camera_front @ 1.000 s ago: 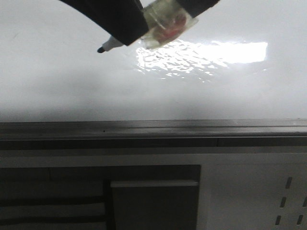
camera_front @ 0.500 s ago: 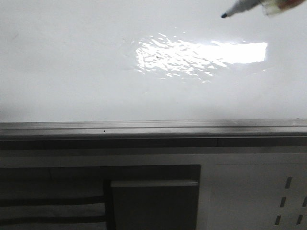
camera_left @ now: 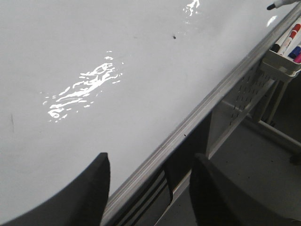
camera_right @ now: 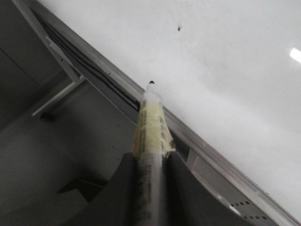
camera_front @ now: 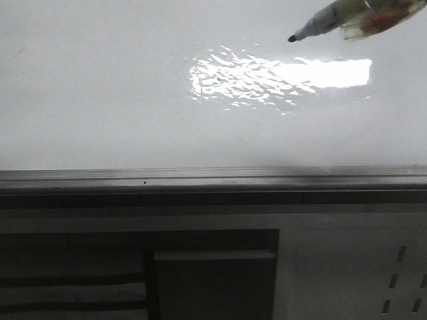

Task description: Write number 4 on whiteboard

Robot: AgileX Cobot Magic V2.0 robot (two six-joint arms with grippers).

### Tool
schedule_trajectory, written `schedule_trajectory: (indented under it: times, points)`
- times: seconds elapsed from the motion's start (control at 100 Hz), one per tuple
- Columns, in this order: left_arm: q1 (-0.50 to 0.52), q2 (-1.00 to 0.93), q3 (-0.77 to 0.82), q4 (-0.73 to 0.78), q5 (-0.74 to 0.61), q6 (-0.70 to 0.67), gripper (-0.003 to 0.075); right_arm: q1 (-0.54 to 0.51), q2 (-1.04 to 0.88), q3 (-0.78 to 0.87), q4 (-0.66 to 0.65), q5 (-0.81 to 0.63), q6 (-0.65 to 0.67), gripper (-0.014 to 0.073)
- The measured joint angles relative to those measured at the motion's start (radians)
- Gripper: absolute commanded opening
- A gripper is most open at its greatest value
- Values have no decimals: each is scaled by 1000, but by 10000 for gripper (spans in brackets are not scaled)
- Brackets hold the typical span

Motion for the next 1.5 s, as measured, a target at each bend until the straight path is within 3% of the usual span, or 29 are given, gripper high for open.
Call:
schedule_trajectory:
  times: [0.17, 0.49, 0.87, 1.131, 1.371, 1.501]
  points:
    - [0, 0, 0, -2, -15, 0, 353, 5, 96, -144, -51, 77, 62, -53]
    - [0, 0, 0, -3, -49, 0, 353, 121, 152, -16, -55, -183, 136, -53]
    - [0, 0, 0, -6, -92, 0, 353, 125, 322, -48, -53, -337, 144, -53]
    - [0, 0, 0, -8, -118, 0, 353, 151, 390, -61, -23, -285, 144, -53]
    - [0, 0, 0, -8, -139, 0, 353, 6, 273, -60, -92, -165, 169, -53]
    - [0, 0, 0, -8, -146, 0, 353, 4, 200, -58, -80, -153, 156, -53]
